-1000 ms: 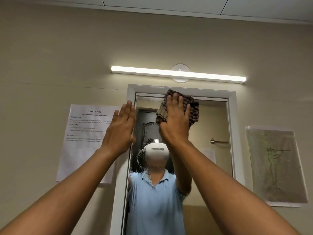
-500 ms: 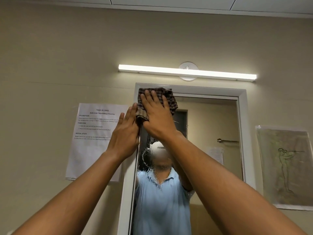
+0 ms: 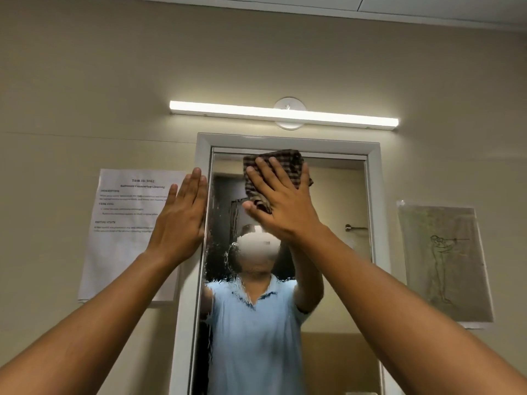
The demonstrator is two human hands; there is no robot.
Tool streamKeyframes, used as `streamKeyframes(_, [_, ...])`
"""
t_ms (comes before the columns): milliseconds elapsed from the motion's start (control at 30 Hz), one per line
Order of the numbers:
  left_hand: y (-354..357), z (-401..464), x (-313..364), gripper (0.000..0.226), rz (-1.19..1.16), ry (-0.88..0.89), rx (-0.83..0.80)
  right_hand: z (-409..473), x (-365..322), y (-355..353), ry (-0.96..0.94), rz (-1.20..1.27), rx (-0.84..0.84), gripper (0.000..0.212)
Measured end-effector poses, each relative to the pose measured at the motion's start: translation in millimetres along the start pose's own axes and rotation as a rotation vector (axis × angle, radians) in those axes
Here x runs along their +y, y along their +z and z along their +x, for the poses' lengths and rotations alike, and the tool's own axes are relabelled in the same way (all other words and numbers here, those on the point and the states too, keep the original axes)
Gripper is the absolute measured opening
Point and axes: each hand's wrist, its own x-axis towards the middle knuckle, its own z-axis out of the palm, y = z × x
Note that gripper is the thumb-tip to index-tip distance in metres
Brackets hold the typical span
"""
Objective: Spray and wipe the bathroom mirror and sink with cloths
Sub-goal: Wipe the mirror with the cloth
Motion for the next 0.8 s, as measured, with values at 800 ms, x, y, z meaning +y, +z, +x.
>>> streamKeyframes(800, [1, -19, 10, 0.091, -0.076, -0.026, -0.034, -127, 33, 20, 0.565, 0.075, 0.131, 0.074])
